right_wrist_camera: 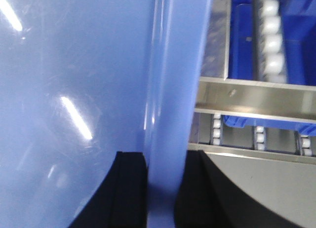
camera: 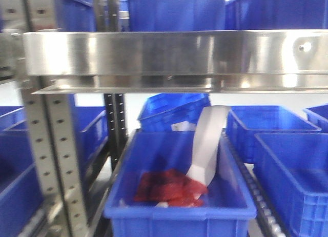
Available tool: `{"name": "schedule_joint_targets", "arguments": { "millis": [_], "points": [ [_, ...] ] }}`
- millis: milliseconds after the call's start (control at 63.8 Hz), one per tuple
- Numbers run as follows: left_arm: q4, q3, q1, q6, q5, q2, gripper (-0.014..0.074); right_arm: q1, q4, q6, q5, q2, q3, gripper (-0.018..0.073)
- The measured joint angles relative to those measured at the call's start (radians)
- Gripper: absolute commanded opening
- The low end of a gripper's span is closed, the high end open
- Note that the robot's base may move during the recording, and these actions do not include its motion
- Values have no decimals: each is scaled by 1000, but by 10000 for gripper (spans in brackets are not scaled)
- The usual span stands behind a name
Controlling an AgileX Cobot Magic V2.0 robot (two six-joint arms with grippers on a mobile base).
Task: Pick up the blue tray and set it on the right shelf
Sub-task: 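Position the base in front of the steel shelf holding the tray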
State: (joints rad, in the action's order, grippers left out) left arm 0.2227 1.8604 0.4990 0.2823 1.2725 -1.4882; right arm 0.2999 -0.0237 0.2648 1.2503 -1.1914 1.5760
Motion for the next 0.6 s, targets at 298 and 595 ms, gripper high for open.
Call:
{"name": "schedule_joint_targets", "arguments": {
  "millis": [298,595],
  "points": [
    [0,0,0,0,0,0,-48,0,0,0,0,0,0,57],
    [0,0,0,0,0,0,-48,0,0,0,0,0,0,57]
  ]
}}
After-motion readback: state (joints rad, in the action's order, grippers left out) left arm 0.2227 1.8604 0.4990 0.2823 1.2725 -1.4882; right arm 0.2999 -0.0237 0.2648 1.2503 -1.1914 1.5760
